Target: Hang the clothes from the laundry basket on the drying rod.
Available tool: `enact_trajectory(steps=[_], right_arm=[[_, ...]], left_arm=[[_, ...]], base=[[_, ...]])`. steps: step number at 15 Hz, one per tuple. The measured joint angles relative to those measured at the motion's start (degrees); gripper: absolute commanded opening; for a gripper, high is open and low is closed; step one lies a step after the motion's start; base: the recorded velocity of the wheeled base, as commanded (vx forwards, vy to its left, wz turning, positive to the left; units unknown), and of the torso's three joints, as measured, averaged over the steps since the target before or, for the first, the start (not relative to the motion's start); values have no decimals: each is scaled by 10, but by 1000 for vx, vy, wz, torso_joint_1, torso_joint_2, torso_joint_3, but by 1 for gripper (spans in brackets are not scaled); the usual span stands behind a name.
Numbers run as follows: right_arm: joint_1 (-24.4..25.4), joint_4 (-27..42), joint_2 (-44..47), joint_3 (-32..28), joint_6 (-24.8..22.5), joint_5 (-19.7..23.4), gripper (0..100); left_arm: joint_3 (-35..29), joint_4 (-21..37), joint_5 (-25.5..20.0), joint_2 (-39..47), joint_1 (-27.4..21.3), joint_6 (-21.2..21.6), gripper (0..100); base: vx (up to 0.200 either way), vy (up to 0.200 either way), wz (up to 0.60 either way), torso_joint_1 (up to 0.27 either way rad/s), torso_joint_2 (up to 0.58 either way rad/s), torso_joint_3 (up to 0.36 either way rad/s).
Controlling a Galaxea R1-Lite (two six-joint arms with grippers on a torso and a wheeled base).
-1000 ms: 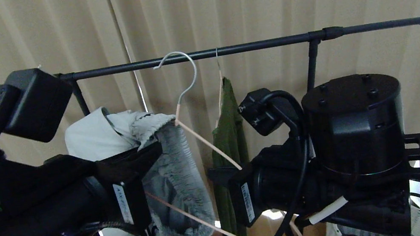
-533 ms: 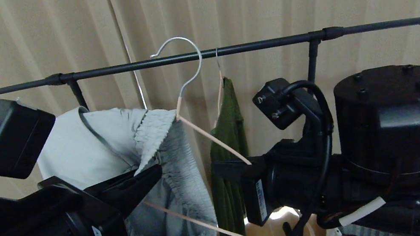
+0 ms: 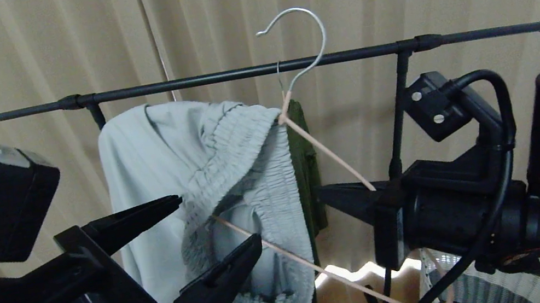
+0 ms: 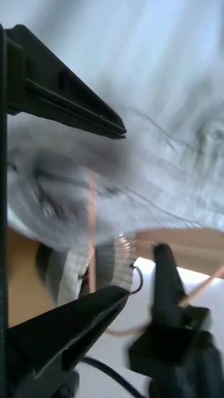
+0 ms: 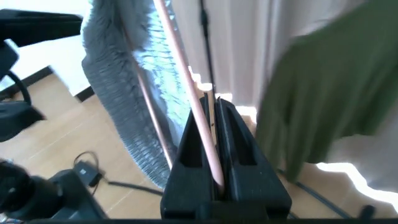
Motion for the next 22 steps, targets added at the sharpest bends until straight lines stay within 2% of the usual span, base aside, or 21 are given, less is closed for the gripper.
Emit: enact_trajectory(steps=[2, 6, 9, 11, 12, 13, 15, 18, 20, 22], right_arm=[[-33, 4, -24, 25, -22, 21, 0], [-99, 8, -73, 68, -71, 87, 0], [-142, 23, -102, 82, -82, 132, 0], [-152, 63, -118, 77, -88, 189, 0], [-154, 80, -123, 70, -96, 203, 0], [-155, 83, -127, 66, -98, 206, 0], [-155, 146, -130, 47, -130, 243, 0], [-156, 165, -131, 32, -161, 280, 0], [-155, 164, -128, 30, -165, 285, 0], [-155, 163, -126, 29, -166, 296, 0]], left_arm=[[29, -36, -2, -1, 3, 39, 100], [39, -40, -1, -5, 19, 68, 100], [34, -40, -4, -22, 54, 91, 100], [26, -40, -18, -30, 95, 129, 100], [22, -40, -40, -33, 123, 163, 100], [17, -40, -54, -35, 142, 179, 100], [10, -40, -101, -36, 165, 216, 100], [6, -40, -123, -28, 174, 237, 100], [10, -40, -167, -15, 174, 243, 100], [5, -42, -175, -2, 174, 260, 100]], base=[[0, 0, 0, 0, 0, 0], [0, 0, 0, 0, 0, 0], [0, 0, 0, 0, 0, 0], [0, 0, 0, 0, 0, 0], [0, 0, 0, 0, 0, 0], [0, 0, 0, 0, 0, 0], [0, 0, 0, 0, 0, 0], [0, 0, 0, 0, 0, 0], [0, 0, 0, 0, 0, 0], [0, 0, 0, 0, 0, 0]])
